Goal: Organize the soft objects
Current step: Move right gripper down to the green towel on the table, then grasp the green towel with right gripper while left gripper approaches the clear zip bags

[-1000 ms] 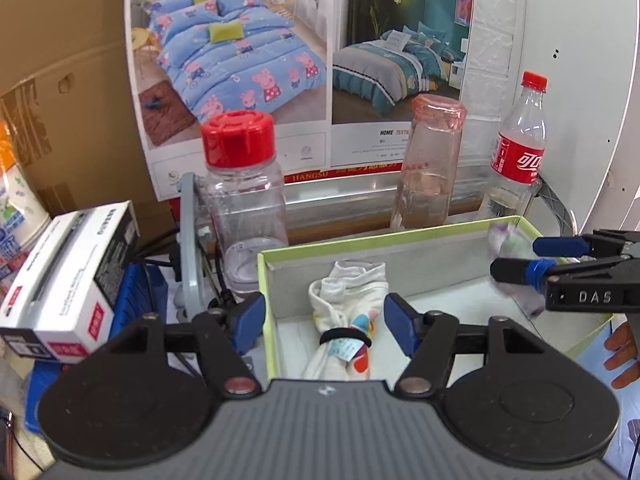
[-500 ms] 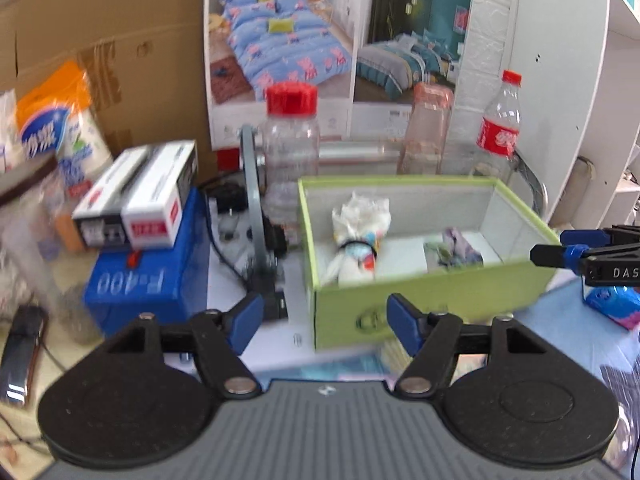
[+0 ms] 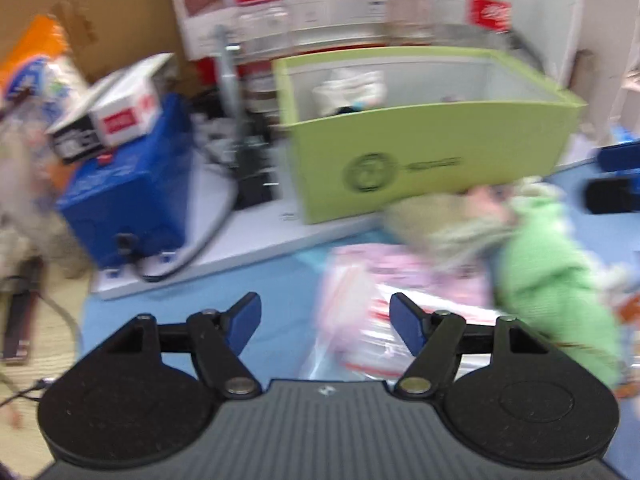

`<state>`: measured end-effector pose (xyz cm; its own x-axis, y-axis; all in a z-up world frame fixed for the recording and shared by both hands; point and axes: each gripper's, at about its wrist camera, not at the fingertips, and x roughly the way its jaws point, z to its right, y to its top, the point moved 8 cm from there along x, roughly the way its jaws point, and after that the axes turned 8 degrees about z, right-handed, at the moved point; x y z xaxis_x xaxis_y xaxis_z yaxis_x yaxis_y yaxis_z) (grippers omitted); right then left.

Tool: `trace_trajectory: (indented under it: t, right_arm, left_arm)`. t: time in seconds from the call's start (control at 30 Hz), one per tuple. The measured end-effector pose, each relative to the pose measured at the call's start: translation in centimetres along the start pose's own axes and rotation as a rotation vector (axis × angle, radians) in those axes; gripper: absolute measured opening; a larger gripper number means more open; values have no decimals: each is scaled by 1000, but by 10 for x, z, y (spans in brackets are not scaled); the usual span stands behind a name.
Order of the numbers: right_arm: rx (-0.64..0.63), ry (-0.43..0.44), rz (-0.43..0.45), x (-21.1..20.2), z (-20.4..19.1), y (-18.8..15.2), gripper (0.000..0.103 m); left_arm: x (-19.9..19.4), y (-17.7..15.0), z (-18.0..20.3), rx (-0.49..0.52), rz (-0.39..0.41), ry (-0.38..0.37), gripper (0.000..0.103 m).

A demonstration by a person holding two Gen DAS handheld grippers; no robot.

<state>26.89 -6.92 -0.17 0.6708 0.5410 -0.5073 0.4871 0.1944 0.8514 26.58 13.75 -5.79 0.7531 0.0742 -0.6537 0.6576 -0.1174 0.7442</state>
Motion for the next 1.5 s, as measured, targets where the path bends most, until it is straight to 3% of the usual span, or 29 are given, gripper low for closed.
trace_trajectory:
  t: [0.07, 0.2, 0.33, 0.4, 0.47, 0.67, 0.87, 0.93, 1.03, 1.2, 1.33, 1.4, 1.5]
  right_arm:
    - [-56, 6, -24, 2, -12, -2, 63]
    - [-186, 25, -121, 20, -32, -6, 63]
    - [-367, 65, -302, 53, -55, -16, 63]
    - [-440, 25, -396, 66, -52, -22, 63]
    - [-448, -10, -428, 65, -40, -20, 63]
    - [-271, -176, -371, 31, 35, -11, 63]
    - [-272, -488, -383, -7, 112, -36, 64]
    - [-226, -495, -357, -23, 123, -43, 64]
    - [-138, -439, -277, -46, 123, -47, 64]
    - [-11, -427, -27, -88, 108, -29, 64]
    - [-44, -365, 75, -68, 85, 5, 64]
    - [-47, -354, 69, -45, 91, 14, 64]
    - [33, -391, -31, -11, 123, 0, 64]
  left_arm:
    - [7, -6, -23, -29, -10, 64, 73]
    - [6, -12, -61, -158, -30, 80, 73]
    - [0, -13, -73, -159, -27, 120, 73]
    - [-6, -15, -76, -155, -23, 116, 73]
    - [-11, -17, -79, -154, -12, 113, 73]
    - [-15, -23, -89, -182, -8, 126, 73]
    - [-28, -26, -89, -180, 17, 118, 73]
    - [-32, -25, -91, -198, 29, 116, 73]
    - [-40, -23, -91, -206, 46, 113, 73]
    - [-48, -21, -87, -220, 66, 103, 74]
    - [-48, -18, -79, -244, 64, 78, 74]
    - [-52, -19, -75, -235, 66, 73, 75]
    - [-56, -25, -75, -227, 63, 78, 76]
